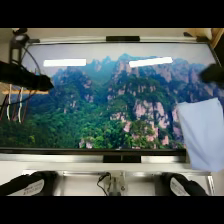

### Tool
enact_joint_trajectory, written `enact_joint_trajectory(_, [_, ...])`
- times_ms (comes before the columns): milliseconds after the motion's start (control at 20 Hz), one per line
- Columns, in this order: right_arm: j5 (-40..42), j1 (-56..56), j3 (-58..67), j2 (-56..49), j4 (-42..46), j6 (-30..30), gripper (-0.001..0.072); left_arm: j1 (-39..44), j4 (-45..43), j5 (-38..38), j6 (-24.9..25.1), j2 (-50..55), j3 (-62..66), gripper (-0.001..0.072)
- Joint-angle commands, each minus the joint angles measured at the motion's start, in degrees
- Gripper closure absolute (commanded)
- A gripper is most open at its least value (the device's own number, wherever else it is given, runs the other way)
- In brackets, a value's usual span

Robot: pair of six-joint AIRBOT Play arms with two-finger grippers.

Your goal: Fold the shirts.

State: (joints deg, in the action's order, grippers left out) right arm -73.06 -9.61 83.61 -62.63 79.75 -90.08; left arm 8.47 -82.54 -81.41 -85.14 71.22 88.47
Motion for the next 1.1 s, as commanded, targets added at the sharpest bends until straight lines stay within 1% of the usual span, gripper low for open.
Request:
enact_joint_trajectory(0, [-9.3, 21.1, 1.4, -12.2, 3.8, -7.2, 0.0118, 6.8, -10.6, -8.9, -7.6, 4.9, -0.2, -0.0011])
enact_joint_trajectory(50, [-11.3, 23.1, 1.4, -15.0, 2.6, -7.4, 0.0118, 7.2, -10.6, -8.5, -7.7, 4.6, -1.9, -0.0011])
enact_joint_trajectory(100, [-12.5, 24.2, 1.4, -17.0, 2.2, -7.8, 0.0118, 7.3, -10.6, -6.3, -7.5, 3.6, -4.4, -0.0006])
enact_joint_trajectory(200, [-12.4, 25.0, 1.4, -18.6, 2.7, -9.4, 0.0119, 7.3, -10.5, -1.2, -8.7, 0.3, -11.0, 0.0005])
enact_joint_trajectory(300, [-11.5, 25.0, 1.4, -18.6, 2.7, -9.9, 0.0119, 7.3, -10.5, 0.5, -8.8, -1.6, -14.9, 0.0005])
enact_joint_trajectory(650, [-11.5, 25.0, 1.4, -18.6, 2.6, -9.8, 0.0119, 7.2, -10.5, 4.5, -8.6, -1.3, -15.2, 0.0])
enact_joint_trajectory(1050, [-11.5, 25.0, 1.4, -18.6, 2.6, -9.8, 0.0119, 7.2, -10.5, 4.5, -8.6, -1.2, -15.2, 0.0])
